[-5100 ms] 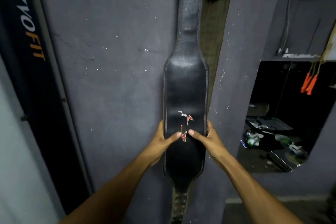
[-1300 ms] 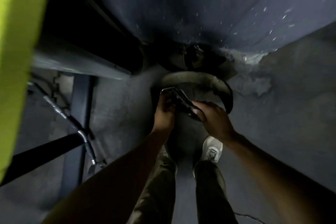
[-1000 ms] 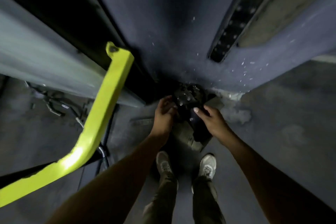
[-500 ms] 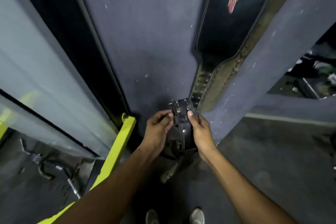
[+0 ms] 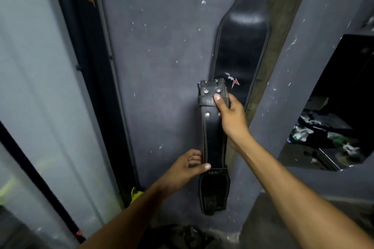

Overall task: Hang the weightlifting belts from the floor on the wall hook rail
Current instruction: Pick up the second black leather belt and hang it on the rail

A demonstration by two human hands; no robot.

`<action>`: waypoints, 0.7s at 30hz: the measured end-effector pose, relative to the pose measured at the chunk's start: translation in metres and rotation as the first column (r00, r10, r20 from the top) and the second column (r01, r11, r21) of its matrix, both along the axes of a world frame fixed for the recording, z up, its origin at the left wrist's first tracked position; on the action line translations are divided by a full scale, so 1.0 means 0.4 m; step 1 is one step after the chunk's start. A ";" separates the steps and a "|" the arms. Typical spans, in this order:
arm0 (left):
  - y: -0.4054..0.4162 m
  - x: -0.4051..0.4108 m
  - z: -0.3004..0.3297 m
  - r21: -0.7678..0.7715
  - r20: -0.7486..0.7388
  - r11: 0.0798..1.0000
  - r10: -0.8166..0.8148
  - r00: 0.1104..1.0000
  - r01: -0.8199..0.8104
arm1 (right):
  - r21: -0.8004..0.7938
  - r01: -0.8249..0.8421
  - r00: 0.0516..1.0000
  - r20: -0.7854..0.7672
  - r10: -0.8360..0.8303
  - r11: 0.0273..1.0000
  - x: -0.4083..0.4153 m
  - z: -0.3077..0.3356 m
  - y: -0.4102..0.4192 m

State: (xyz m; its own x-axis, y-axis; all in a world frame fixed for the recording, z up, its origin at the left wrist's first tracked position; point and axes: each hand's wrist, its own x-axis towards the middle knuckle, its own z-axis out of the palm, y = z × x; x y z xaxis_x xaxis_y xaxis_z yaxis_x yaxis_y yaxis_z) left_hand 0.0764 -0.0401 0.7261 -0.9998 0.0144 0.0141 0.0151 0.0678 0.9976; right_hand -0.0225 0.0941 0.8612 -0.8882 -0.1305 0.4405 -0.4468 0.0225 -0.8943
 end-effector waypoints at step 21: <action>-0.001 -0.130 0.403 0.239 -0.237 0.969 0.124 0.964 -0.066 | 0.100 -0.247 0.968 -0.006 0.249 0.964 -0.034 0.233 0.014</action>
State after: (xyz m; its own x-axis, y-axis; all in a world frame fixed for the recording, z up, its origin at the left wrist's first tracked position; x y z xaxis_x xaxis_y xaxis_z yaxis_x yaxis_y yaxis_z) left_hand 0.0244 -0.0406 0.8872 -0.9607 -0.1129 0.2538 0.2687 -0.1465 0.9520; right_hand -0.0360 0.0997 0.9546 -0.8146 -0.3892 0.4301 -0.4654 -0.0041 -0.8851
